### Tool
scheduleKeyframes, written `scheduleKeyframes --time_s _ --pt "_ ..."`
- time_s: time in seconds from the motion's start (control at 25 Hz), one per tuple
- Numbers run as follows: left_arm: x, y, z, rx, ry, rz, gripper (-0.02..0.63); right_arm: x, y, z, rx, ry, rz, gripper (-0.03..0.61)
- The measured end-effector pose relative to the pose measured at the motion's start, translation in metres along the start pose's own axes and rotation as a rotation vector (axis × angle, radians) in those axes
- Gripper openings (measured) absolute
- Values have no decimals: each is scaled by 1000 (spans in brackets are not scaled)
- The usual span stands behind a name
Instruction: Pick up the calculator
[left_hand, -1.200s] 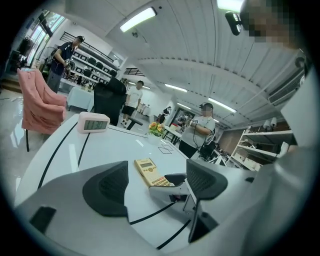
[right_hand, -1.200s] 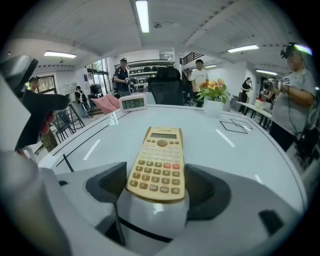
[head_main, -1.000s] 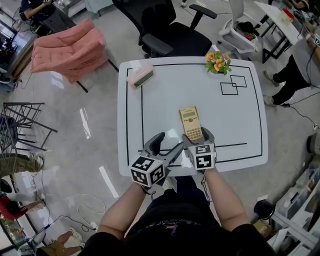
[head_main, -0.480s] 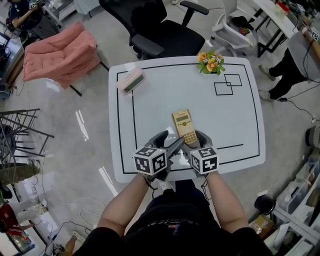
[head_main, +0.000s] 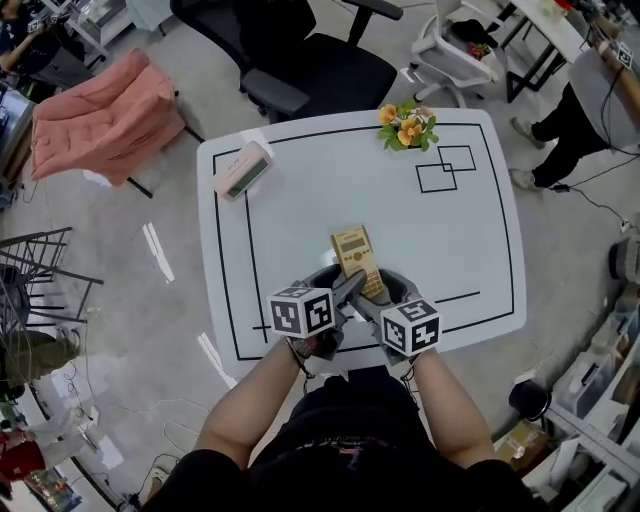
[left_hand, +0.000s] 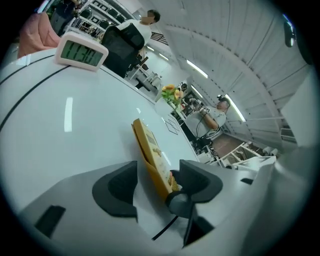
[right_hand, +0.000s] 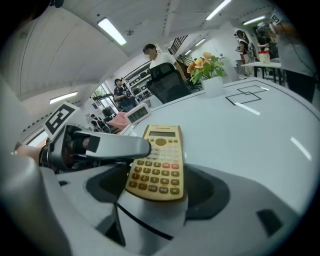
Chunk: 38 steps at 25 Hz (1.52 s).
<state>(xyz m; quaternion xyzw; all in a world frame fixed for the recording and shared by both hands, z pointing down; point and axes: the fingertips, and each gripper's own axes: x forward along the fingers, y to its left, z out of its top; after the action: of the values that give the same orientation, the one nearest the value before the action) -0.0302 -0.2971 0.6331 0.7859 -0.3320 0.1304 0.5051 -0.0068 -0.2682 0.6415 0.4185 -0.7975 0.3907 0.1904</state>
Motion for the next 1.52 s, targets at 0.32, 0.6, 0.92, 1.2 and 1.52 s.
scheduleKeyframes --time_s 0.32,0.6,0.92,1.2,1.52 --pt "16 -1 -4 -15 58 46 179 -2 3 -1 4 15 34 359" --pt "15 3 -4 -107 18 35 124 -1 4 -2 -20 6 34 359" --pt "-14 -5 28 -140 -154 -9 83 -14 22 12 -162 -77 58 359" --pt "-70 -16 56 -100 -299 -48 81 -34 44 22 -269 -130 57 354" --pt "-156 -38 54 39 -407 -44 80 -75 87 54 -370 -297 0 237"
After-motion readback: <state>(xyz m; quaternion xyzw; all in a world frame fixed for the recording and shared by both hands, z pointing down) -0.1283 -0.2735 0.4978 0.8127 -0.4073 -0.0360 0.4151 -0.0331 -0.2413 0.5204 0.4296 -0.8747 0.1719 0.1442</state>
